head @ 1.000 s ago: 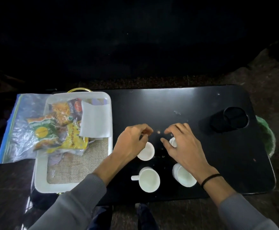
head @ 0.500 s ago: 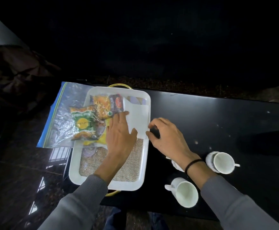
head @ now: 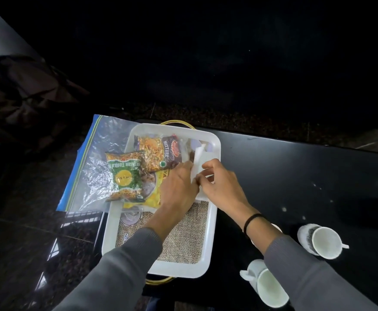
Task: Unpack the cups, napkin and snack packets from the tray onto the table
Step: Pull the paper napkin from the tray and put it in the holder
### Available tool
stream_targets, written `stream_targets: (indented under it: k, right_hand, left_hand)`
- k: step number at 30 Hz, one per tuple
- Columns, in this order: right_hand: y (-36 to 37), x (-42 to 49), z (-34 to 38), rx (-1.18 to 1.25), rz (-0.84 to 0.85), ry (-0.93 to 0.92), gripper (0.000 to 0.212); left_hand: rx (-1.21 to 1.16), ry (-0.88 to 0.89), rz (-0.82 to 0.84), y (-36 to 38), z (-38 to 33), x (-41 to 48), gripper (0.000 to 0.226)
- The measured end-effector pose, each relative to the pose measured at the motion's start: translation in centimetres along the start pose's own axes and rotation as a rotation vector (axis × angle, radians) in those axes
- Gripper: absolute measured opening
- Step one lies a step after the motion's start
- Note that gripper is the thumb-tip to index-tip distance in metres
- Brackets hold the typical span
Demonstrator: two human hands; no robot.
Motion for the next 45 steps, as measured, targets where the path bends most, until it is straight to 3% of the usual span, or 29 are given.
stream_targets:
  k: [6, 9, 12, 14, 16, 19, 22, 26, 37, 45]
  right_hand:
    - [-2.8, 0.4, -0.5, 0.099, -0.089, 0.004, 0.039]
    - [-3.9, 0.5, 0.1, 0.036, -0.11, -0.056, 0.074]
    - [-3.8, 0.5, 1.3, -0.043, 0.03, -0.123, 0.107]
    - [-3.3, 0.5, 1.6, -0.036, 0.173, -0.13, 0.098]
    - [-3.2, 0.5, 1.3, 0.039, 0.272, -0.074, 0.071]
    - [-3.5, 0.4, 0.8, 0.203, 0.309, -0.015, 0.044]
    - [-3.3, 0.1, -0.2, 0.444, 0.351, 0.062, 0.034]
    - [-2.4, -0.5, -1.6, 0.573, 0.401, 0.179, 0.029]
    - [-4.7, -2.7, -4.1, 0.656, 0.397, 0.172, 0.032]
    - [-9.3, -5.7, -10.1, 0.859, 0.283, 0.184, 0.032]
  left_hand:
    - [-0.19, 0.067, -0.083, -2.2, 0.1, -0.1, 0.015]
    - [-0.251, 0.13, -0.02, -3.5, 0.2, 0.0, 0.011]
    - [-0.263, 0.196, 0.059, -4.6, 0.1, -0.1, 0.023]
    - [-0.298, 0.224, 0.094, -5.0, 0.2, 0.0, 0.03]
    - [-0.45, 0.182, 0.125, -4.8, 0.9, 0.1, 0.027]
    - [-0.865, -0.035, 0.088, -3.9, 2.9, 0.4, 0.02]
    - [-1.04, -0.206, 0.061, -2.6, 4.3, 0.1, 0.033]
    - [-1.0, -0.267, 0.195, -0.5, 4.3, -1.2, 0.044]
    - [-1.053, -0.24, 0.211, 0.4, 1.4, -1.4, 0.029]
    - [-1.015, -0.215, 0.24, 2.8, -4.7, -2.3, 0.022]
Point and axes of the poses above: each hand's wrist, its own x-axis towards the middle knuckle, its own y-axis out of the palm, z = x × y, the point moved 10 cm from there along x, towards the middle knuckle, and after that the axes turned 14 degrees about y, right-handed, at the moved point
